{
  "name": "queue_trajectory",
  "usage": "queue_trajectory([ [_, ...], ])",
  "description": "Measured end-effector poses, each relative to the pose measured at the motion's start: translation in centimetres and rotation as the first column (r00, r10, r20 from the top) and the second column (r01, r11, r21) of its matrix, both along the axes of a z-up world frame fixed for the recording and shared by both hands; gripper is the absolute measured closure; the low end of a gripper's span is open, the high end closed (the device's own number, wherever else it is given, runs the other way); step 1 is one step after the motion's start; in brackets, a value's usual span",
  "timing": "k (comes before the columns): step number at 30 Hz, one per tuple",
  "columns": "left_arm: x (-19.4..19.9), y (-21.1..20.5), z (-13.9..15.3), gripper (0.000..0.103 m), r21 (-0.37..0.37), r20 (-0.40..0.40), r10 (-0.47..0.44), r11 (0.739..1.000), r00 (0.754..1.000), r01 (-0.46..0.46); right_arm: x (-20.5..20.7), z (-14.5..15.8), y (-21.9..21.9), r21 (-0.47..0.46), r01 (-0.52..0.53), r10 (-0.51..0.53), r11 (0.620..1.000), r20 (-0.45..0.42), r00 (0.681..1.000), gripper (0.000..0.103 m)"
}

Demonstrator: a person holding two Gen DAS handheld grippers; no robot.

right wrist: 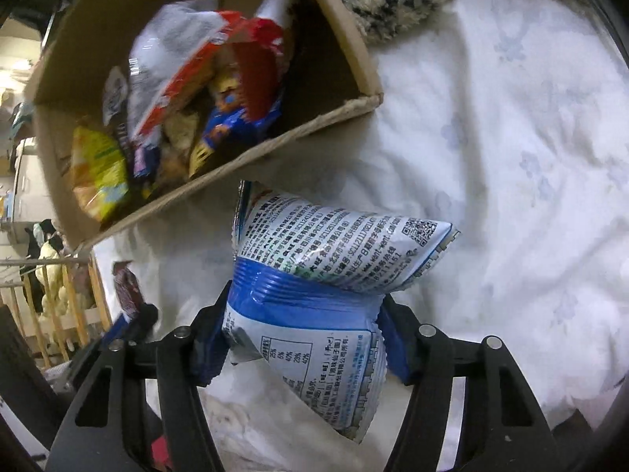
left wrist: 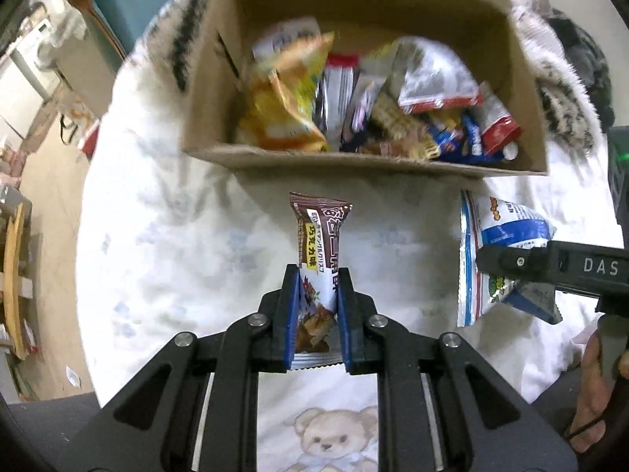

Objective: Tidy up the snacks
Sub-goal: 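Grasp the brown chocolate bar with the left tool while the right tool grasps the blue-white bag, then carry both snacks over the box and open both tools to drop them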

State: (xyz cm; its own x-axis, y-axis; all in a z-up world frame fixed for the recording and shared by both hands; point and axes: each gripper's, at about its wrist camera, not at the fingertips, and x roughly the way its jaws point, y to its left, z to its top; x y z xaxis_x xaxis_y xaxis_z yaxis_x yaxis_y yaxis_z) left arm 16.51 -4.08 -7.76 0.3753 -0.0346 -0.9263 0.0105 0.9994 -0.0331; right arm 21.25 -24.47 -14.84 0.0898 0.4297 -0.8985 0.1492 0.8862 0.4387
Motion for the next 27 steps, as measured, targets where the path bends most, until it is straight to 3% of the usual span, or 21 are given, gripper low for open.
queue_trajectory([
  [5,-2.3,0.7,1.9,0.089,0.024,0.059,-0.004,1.000,0.998,0.002,-2.6,1.7,0.1,0.037,-0.008,0.007,0.999,0.038,0.999,0.037],
  [12,-3.5,3.4,3.1,0.089,0.011,0.139,0.063,0.998,0.988,-0.065,-4.7,6.1,0.4,0.114,-0.035,0.013,0.993,0.184,0.983,0.037],
  [16,-2.6,4.9,5.3,0.089,-0.027,0.181,0.112,0.994,0.977,-0.109,-4.2,8.9,-0.1,0.153,-0.041,-0.009,0.987,0.316,0.949,0.037],
  [21,-1.1,5.3,7.9,0.088,-0.050,0.251,0.143,0.990,0.957,-0.135,-3.0,12.4,-0.6,0.074,-0.024,-0.015,0.997,0.484,0.875,0.037],
  [24,0.6,4.8,8.6,0.088,-0.040,0.256,0.127,0.992,0.958,-0.121,-1.5,12.9,-0.8,0.097,-0.026,-0.027,0.995,0.510,0.860,0.037],
  [27,2.6,4.0,8.8,0.088,-0.047,0.243,0.105,0.994,0.964,-0.096,-0.3,13.4,-0.4,0.059,-0.041,0.003,0.997,0.536,0.844,0.036],
])
